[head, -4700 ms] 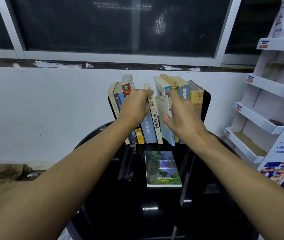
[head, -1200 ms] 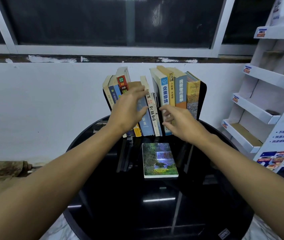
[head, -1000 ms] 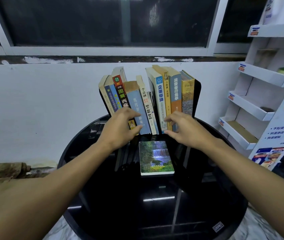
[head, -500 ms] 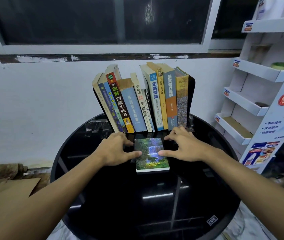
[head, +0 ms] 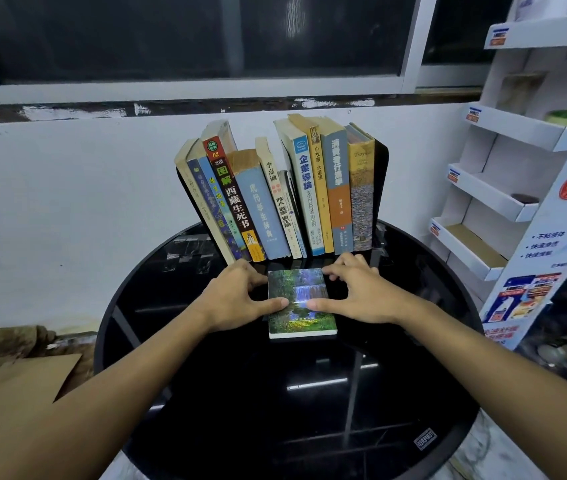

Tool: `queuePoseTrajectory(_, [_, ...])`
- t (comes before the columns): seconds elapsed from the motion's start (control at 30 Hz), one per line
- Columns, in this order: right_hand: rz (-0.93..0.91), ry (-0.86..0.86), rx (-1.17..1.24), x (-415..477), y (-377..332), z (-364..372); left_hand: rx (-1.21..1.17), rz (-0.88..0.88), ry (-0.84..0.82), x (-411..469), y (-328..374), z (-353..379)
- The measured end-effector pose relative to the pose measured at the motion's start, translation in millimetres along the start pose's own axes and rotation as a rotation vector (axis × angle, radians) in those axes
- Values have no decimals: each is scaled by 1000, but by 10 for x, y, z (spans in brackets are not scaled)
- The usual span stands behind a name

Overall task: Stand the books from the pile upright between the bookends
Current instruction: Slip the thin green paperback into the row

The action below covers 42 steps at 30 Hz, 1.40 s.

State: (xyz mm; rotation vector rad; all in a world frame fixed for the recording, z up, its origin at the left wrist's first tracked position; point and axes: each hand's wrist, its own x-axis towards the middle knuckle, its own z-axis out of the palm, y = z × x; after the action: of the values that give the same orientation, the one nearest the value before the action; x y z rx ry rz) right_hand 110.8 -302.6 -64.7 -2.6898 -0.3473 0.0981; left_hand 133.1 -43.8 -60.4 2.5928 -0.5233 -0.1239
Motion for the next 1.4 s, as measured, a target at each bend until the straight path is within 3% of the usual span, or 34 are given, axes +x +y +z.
queuePoseTrajectory(0.27, [-39,54,142,-31,-44,-96,-112,36,100,-2,90,-48])
queuePoseTrajectory(0.6, [-189,371,342,-58,-264,-244,-254,67,224,100,192,-111])
queuePoseTrajectory(1.17, [-271,463,212,-299,-610,-302,-492,234,197,146,370,6])
queuePoseTrajectory(1.27, [-262,491,183,-343,-669,-311,-457,248,187,167,402,7])
queuePoseTrajectory(1.4, [-223,495,144,-387,-748,-359,-177,229,291,212,417,-68])
